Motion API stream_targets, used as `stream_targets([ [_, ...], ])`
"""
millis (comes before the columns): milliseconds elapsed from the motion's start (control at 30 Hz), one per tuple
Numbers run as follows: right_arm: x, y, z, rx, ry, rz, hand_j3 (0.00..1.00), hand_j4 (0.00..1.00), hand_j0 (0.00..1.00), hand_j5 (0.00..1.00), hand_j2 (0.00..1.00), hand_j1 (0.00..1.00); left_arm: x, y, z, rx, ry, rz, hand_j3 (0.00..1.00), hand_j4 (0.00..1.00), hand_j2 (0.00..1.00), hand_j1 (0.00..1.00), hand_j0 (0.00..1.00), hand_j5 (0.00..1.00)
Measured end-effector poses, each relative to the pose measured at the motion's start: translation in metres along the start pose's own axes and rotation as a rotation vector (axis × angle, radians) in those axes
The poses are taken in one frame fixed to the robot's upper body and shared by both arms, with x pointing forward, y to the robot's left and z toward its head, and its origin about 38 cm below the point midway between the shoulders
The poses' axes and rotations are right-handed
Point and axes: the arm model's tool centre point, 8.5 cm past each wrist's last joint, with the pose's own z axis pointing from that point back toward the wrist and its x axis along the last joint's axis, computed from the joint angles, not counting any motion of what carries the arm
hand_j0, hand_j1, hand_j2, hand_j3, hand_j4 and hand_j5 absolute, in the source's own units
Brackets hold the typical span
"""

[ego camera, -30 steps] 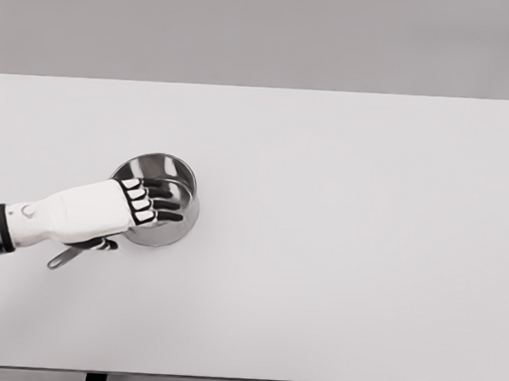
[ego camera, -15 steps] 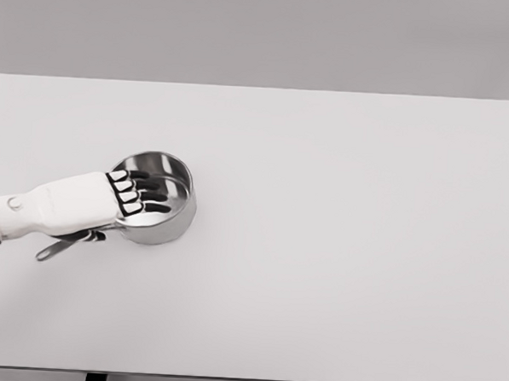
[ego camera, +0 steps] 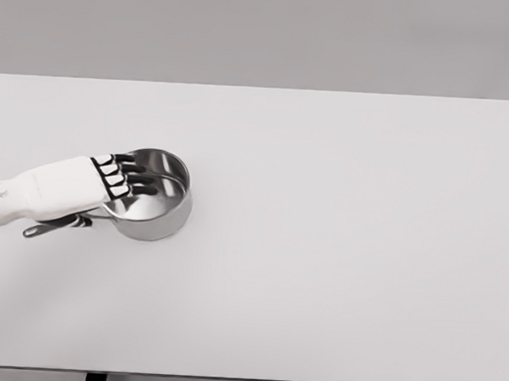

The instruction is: Rotate pot handle

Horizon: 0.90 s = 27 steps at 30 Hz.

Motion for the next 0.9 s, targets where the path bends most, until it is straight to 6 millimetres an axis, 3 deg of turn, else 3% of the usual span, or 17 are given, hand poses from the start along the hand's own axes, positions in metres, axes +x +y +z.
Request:
stream_targets([
  [600,0.001,0.000,0.000,0.001,-0.002,0.000,1.00,1.00,1.00,1.00,1.00,1.00,-0.029,0.003,0.016,-0.001,0.098,-0.009,1.00,1.00,1.00,1.00,1.00,1.00],
  [900,0.001,0.000,0.000,0.001,-0.001,0.000,1.00,1.00,1.00,1.00,1.00,1.00,-0.029,0.007,0.016,0.006,0.097,-0.017,1.00,1.00,1.00,1.00,1.00,1.00],
])
